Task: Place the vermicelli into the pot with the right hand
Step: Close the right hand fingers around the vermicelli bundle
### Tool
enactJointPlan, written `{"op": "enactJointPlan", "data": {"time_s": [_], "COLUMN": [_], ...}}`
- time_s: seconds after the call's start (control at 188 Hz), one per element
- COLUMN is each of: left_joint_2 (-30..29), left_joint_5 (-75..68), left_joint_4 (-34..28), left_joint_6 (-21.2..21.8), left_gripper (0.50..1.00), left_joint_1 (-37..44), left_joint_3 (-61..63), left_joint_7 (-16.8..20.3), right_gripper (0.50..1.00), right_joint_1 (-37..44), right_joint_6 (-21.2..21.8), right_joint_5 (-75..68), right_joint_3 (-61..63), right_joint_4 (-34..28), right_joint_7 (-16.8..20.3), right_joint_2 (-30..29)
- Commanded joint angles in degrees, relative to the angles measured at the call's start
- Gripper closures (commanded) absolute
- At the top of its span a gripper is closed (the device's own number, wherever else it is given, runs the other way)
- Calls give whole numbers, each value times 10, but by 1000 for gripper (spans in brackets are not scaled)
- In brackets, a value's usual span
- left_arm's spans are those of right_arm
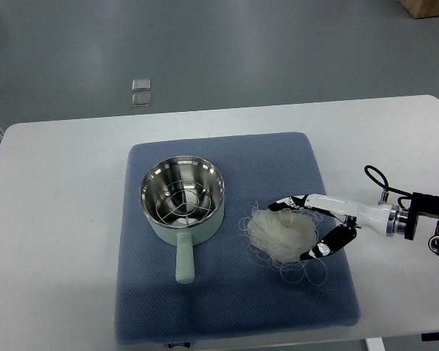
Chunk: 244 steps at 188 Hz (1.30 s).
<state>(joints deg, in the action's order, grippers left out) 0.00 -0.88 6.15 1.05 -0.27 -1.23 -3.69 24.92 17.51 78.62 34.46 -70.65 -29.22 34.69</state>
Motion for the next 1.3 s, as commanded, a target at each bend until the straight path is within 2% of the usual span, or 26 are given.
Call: {"op": "enactJointPlan", "data": {"time_s": [0.0, 0.203, 0.485, 0.597, 0.656, 0.816, 0.906, 1.157, 1.296], "left_joint_2": [0, 0, 0, 0, 0, 0, 0, 0, 0], "left_joint_5": [0, 0, 0, 0, 0, 0, 0, 0, 0], "left_joint_4": [0, 0, 0, 0, 0, 0, 0, 0, 0], "left_joint_6": [0, 0, 0, 0, 0, 0, 0, 0, 0], "left_gripper": [500, 500, 500, 500, 500, 500, 500, 500, 500], "left_joint_1": [0, 0, -1, 0, 0, 0, 0, 0, 0], "left_joint_3": [0, 0, 0, 0, 0, 0, 0, 0, 0], "left_joint_7": [0, 0, 0, 0, 0, 0, 0, 0, 0], "right_gripper": [593, 595, 638, 701, 707, 767, 779, 957, 987], "right_joint_1": [-4, -5, -5, -5, -5, -5, -5, -4, -3], "right_joint_6": [-10, -39, -70, -70, -71, -70, -70, -71, -71], "right_joint_5": [16, 29, 35, 37, 41, 46, 50, 50, 45], "right_joint_3": [0, -1, -2, -3, -4, -4, -4, -1, 7], "right_joint_4": [1, 8, 17, 21, 21, 21, 23, 30, 33], "right_joint_7": [0, 6, 9, 9, 9, 8, 9, 9, 9], "right_joint_2": [-8, -23, -43, -46, -47, -47, -47, -50, -72]}}
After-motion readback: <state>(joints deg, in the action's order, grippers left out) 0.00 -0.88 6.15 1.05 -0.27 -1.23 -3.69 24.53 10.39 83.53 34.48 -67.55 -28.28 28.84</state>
